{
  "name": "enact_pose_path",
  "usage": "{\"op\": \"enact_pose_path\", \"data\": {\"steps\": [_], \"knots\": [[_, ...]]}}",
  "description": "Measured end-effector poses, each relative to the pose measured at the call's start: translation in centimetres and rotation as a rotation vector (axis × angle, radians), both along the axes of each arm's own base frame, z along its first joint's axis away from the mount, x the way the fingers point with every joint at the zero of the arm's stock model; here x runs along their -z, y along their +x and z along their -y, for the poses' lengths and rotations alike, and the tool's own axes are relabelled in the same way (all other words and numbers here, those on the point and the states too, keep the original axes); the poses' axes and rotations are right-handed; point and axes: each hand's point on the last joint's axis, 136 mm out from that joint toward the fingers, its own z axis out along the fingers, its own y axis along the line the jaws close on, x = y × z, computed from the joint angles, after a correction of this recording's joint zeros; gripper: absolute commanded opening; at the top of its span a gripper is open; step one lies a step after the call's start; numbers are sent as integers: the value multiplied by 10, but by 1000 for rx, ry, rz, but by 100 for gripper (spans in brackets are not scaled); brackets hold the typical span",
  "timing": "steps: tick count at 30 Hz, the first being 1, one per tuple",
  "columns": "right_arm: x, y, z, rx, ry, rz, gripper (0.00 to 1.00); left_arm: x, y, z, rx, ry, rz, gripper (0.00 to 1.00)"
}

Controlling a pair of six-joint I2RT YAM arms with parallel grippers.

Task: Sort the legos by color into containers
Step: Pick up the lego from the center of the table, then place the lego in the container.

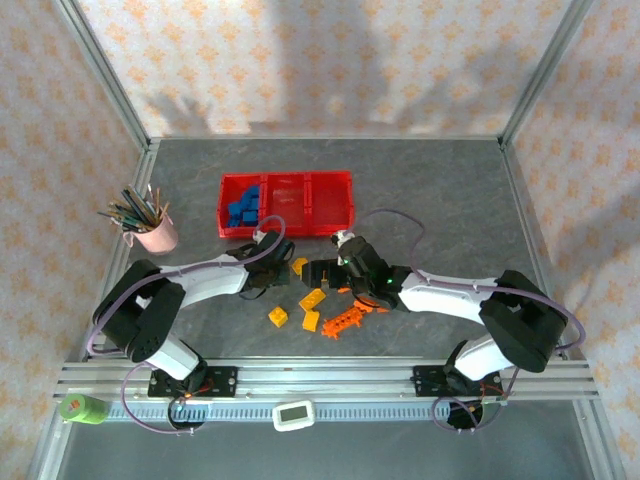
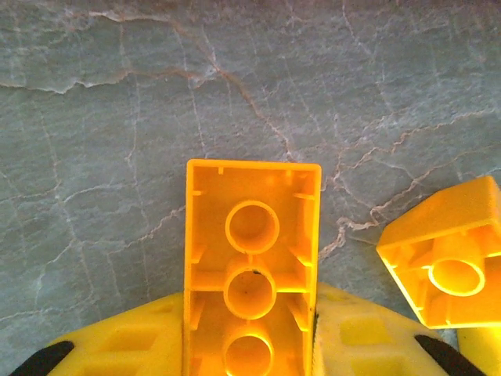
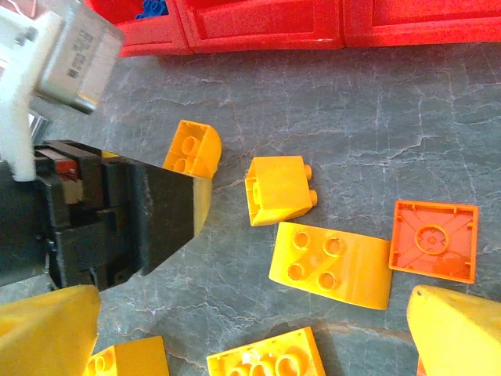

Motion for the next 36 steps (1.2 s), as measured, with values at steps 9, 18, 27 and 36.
{"op": "enact_pose_path", "data": {"steps": [9, 18, 27, 36], "knots": [[-28, 11, -3, 14, 29, 31, 100, -76, 31, 14, -21, -87, 178, 33], [-44, 51, 23, 139, 51, 40, 100, -125, 109, 27, -64, -58, 296, 33], [-42, 70, 45, 221, 56, 22, 100, -87, 179, 13, -114, 28, 240, 35], [-43, 69, 45, 216, 58, 22, 100, -66, 198, 7, -88, 92, 175, 54]]}}
